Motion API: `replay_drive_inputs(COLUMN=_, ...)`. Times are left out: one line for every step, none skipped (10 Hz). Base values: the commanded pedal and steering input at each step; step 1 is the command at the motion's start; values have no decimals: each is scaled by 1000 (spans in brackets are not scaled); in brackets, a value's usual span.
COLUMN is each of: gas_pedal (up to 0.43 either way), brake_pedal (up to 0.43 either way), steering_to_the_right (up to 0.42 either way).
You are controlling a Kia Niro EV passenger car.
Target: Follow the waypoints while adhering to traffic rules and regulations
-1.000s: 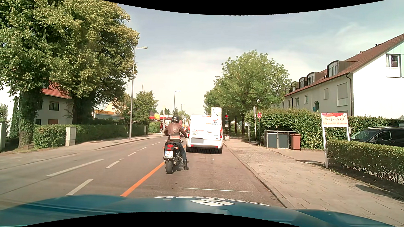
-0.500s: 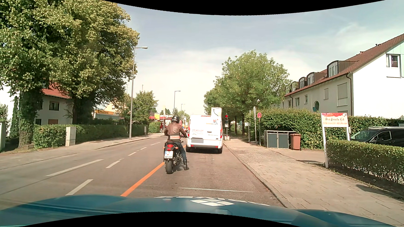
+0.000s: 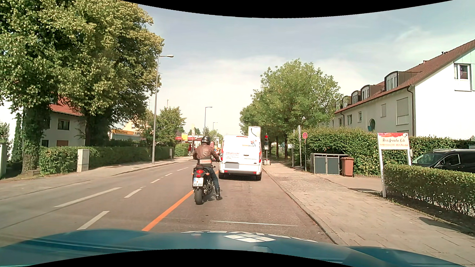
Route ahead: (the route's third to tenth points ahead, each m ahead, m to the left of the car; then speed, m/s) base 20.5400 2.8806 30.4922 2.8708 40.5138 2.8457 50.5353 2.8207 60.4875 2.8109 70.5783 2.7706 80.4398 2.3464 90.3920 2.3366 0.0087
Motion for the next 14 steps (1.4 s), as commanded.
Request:
replay_drive_inputs(gas_pedal=0, brake_pedal=0, steering_to_the_right=-15)
replay_drive_inputs(gas_pedal=0, brake_pedal=0, steering_to_the_right=-15)
replay_drive_inputs(gas_pedal=0, brake_pedal=0, steering_to_the_right=-15)
replay_drive_inputs(gas_pedal=0, brake_pedal=0, steering_to_the_right=-15)
replay_drive_inputs(gas_pedal=0, brake_pedal=0, steering_to_the_right=-15)
replay_drive_inputs(gas_pedal=0, brake_pedal=0, steering_to_the_right=-15)
replay_drive_inputs(gas_pedal=0, brake_pedal=0, steering_to_the_right=-15)
replay_drive_inputs(gas_pedal=0, brake_pedal=0, steering_to_the_right=-16)
replay_drive_inputs(gas_pedal=0, brake_pedal=0, steering_to_the_right=-15)
replay_drive_inputs(gas_pedal=0, brake_pedal=0, steering_to_the_right=-16)
replay_drive_inputs(gas_pedal=0, brake_pedal=0, steering_to_the_right=-15)
replay_drive_inputs(gas_pedal=0, brake_pedal=0, steering_to_the_right=-15)
replay_drive_inputs(gas_pedal=0, brake_pedal=0, steering_to_the_right=-15)
replay_drive_inputs(gas_pedal=0, brake_pedal=0, steering_to_the_right=-15)
